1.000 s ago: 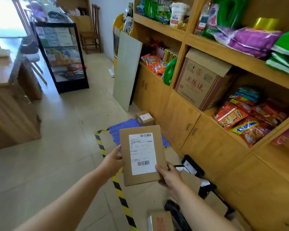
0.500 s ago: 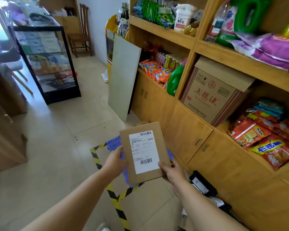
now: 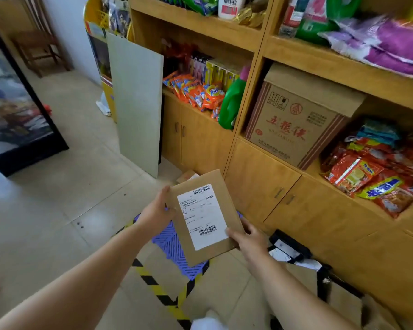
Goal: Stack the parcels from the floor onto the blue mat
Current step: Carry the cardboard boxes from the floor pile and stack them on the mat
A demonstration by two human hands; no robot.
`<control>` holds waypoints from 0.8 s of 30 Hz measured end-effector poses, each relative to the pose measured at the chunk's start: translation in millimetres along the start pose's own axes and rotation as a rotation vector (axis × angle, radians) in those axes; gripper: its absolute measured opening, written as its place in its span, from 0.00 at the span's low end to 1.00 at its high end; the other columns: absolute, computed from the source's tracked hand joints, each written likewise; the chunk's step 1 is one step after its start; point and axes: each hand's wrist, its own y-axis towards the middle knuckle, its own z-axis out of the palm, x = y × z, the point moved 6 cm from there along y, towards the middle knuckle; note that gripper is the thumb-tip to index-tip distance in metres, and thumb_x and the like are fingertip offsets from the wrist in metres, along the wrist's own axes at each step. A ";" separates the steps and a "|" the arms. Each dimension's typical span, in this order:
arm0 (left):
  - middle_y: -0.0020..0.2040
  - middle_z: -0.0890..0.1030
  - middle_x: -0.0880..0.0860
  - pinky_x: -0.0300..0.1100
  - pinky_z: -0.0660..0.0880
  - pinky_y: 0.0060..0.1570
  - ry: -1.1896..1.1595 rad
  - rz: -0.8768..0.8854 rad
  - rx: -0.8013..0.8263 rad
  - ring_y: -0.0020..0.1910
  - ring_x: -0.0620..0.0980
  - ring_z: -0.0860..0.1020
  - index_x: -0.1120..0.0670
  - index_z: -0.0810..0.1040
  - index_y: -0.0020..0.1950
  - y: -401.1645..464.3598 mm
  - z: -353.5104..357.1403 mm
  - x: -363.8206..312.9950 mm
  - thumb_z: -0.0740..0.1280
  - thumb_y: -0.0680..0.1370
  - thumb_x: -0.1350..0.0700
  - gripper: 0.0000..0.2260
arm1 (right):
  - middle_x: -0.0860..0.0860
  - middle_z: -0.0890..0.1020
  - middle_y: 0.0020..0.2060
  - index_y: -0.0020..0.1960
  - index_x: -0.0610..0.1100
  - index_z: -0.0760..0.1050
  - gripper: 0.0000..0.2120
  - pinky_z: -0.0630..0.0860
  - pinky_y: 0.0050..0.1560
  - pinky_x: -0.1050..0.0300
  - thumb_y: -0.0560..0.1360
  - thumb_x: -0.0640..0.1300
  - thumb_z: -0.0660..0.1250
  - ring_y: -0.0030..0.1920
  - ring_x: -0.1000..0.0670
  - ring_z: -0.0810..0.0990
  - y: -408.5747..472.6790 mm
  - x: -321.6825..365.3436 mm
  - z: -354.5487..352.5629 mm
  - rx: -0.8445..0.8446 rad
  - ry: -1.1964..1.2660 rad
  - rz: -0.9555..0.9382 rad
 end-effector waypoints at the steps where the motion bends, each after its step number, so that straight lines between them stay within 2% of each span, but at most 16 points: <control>1: 0.60 0.75 0.56 0.43 0.73 0.40 -0.021 0.003 0.011 0.45 0.52 0.76 0.46 0.55 0.75 12.2 2.3 -1.4 0.61 0.77 0.61 0.30 | 0.49 0.81 0.55 0.62 0.48 0.74 0.23 0.77 0.58 0.50 0.69 0.37 0.74 0.53 0.48 0.80 10.7 0.1 -0.4 -0.006 -0.006 0.014; 3: 0.61 0.70 0.56 0.40 0.72 0.40 -0.034 -0.004 0.013 0.48 0.53 0.74 0.50 0.62 0.72 38.0 7.9 -3.1 0.62 0.76 0.62 0.25 | 0.47 0.80 0.57 0.67 0.45 0.72 0.26 0.77 0.57 0.51 0.70 0.36 0.73 0.54 0.48 0.80 32.7 -0.9 -2.4 -0.026 -0.015 0.045; 5: 0.58 0.67 0.54 0.40 0.70 0.40 0.001 -0.015 0.019 0.45 0.52 0.71 0.53 0.67 0.65 64.1 16.0 -6.7 0.61 0.76 0.63 0.18 | 0.46 0.80 0.58 0.67 0.44 0.71 0.26 0.76 0.53 0.54 0.70 0.36 0.73 0.54 0.48 0.80 57.3 -0.7 -3.4 -0.053 -0.033 0.064; 8: 0.44 0.71 0.52 0.43 0.68 0.38 0.078 -0.050 -0.004 0.37 0.48 0.69 0.54 0.67 0.51 104.9 26.6 -11.4 0.60 0.76 0.62 0.06 | 0.46 0.75 0.63 0.68 0.44 0.69 0.28 0.73 0.53 0.55 0.70 0.40 0.73 0.56 0.48 0.76 99.1 4.9 -5.1 -0.136 -0.098 0.082; 10: 0.43 0.73 0.52 0.44 0.69 0.39 0.102 -0.067 -0.001 0.37 0.49 0.70 0.53 0.67 0.48 136.8 34.4 -13.8 0.60 0.76 0.62 0.05 | 0.45 0.71 0.63 0.68 0.42 0.67 0.30 0.70 0.49 0.56 0.70 0.43 0.74 0.53 0.48 0.73 130.7 10.0 -8.0 -0.205 -0.156 0.127; 12: 0.45 0.74 0.51 0.43 0.69 0.40 0.146 -0.067 0.026 0.40 0.50 0.71 0.53 0.70 0.51 171.9 42.6 -17.7 0.61 0.75 0.62 0.07 | 0.43 0.73 0.61 0.64 0.39 0.68 0.29 0.70 0.46 0.55 0.68 0.45 0.75 0.49 0.47 0.74 163.5 13.5 -12.1 -0.275 -0.165 0.180; 15: 0.48 0.75 0.50 0.38 0.68 0.30 0.186 -0.080 0.093 0.36 0.45 0.72 0.51 0.73 0.63 222.0 57.6 -24.9 0.60 0.76 0.62 0.17 | 0.39 0.78 0.53 0.53 0.35 0.72 0.22 0.75 0.45 0.52 0.66 0.45 0.77 0.46 0.44 0.78 212.9 19.9 -16.7 -0.349 -0.170 0.232; 18: 0.53 0.79 0.53 0.36 0.68 0.28 0.183 -0.105 0.138 0.37 0.48 0.75 0.50 0.71 0.67 269.7 74.4 -25.1 0.60 0.77 0.61 0.19 | 0.39 0.81 0.49 0.51 0.35 0.74 0.19 0.78 0.46 0.51 0.67 0.43 0.76 0.46 0.42 0.80 260.5 26.4 -18.2 -0.367 -0.165 0.271; 20: 0.54 0.79 0.54 0.39 0.70 0.30 0.177 -0.133 0.153 0.39 0.50 0.77 0.50 0.71 0.67 299.2 83.8 -22.2 0.60 0.77 0.60 0.18 | 0.41 0.81 0.48 0.50 0.38 0.73 0.15 0.78 0.49 0.49 0.69 0.42 0.74 0.48 0.42 0.80 291.6 31.7 -14.4 -0.343 -0.164 0.275; 22: 0.56 0.78 0.55 0.38 0.68 0.28 0.182 -0.153 0.159 0.40 0.51 0.77 0.49 0.70 0.67 328.3 93.0 -19.0 0.59 0.77 0.60 0.19 | 0.42 0.82 0.50 0.48 0.45 0.73 0.11 0.78 0.53 0.43 0.70 0.42 0.73 0.49 0.42 0.81 322.7 31.9 -7.6 -0.294 -0.169 0.273; 24: 0.59 0.77 0.56 0.37 0.66 0.25 0.184 -0.162 0.167 0.40 0.51 0.76 0.49 0.69 0.69 357.1 102.3 -16.0 0.59 0.77 0.61 0.21 | 0.45 0.82 0.51 0.47 0.52 0.72 0.12 0.78 0.53 0.39 0.69 0.43 0.73 0.51 0.44 0.81 352.8 23.2 0.6 -0.227 -0.170 0.299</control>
